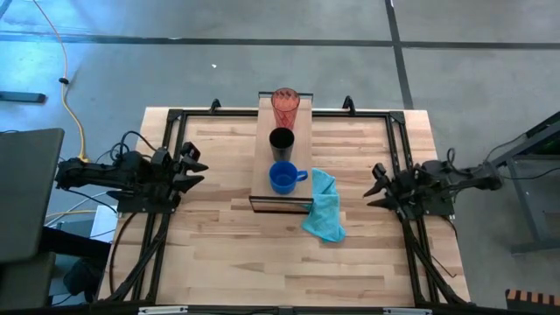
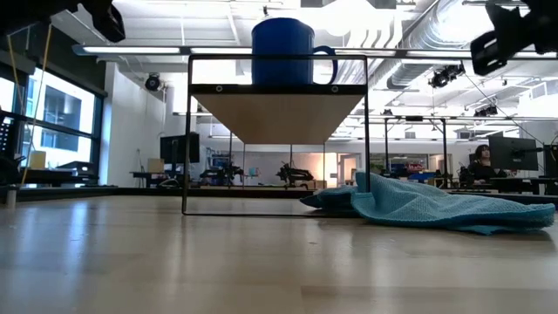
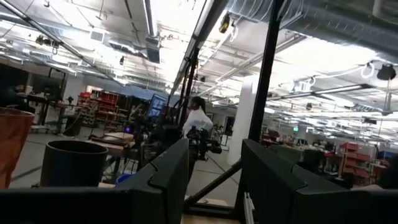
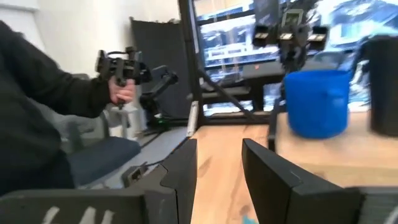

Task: Stack small to large cups/mugs on shelf
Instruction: Return to Home Position

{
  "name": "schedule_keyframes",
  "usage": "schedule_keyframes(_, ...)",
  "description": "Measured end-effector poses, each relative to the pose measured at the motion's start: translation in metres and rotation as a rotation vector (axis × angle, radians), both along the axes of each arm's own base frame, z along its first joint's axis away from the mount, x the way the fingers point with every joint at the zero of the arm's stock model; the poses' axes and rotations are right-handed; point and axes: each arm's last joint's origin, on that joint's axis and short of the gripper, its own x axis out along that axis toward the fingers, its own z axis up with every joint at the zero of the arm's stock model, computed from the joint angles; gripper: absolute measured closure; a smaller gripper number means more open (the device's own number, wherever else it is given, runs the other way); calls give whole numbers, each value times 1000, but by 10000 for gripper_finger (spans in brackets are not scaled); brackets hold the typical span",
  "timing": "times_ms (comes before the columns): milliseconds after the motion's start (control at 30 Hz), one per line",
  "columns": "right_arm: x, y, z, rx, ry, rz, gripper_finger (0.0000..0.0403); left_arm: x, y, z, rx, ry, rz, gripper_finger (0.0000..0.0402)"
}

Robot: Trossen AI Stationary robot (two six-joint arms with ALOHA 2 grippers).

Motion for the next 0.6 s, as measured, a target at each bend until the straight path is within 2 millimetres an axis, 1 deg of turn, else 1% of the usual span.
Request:
schedule_keyframes(133,2,-4,-5,25,21,39,284,0,0,0,-1,3,1,263)
schedule_keyframes(300,0,-10,2,-8,-14,23,284,0,0,-1,-11,9,-4,263)
schedule_keyframes(433,1,-16,-4,-4,54,16,284,2,0,-4,-24,46,-13,263)
schedule_keyframes(600,1,-23,-4,-43,42,-81,284,2,1,-5,-39,56,28,263)
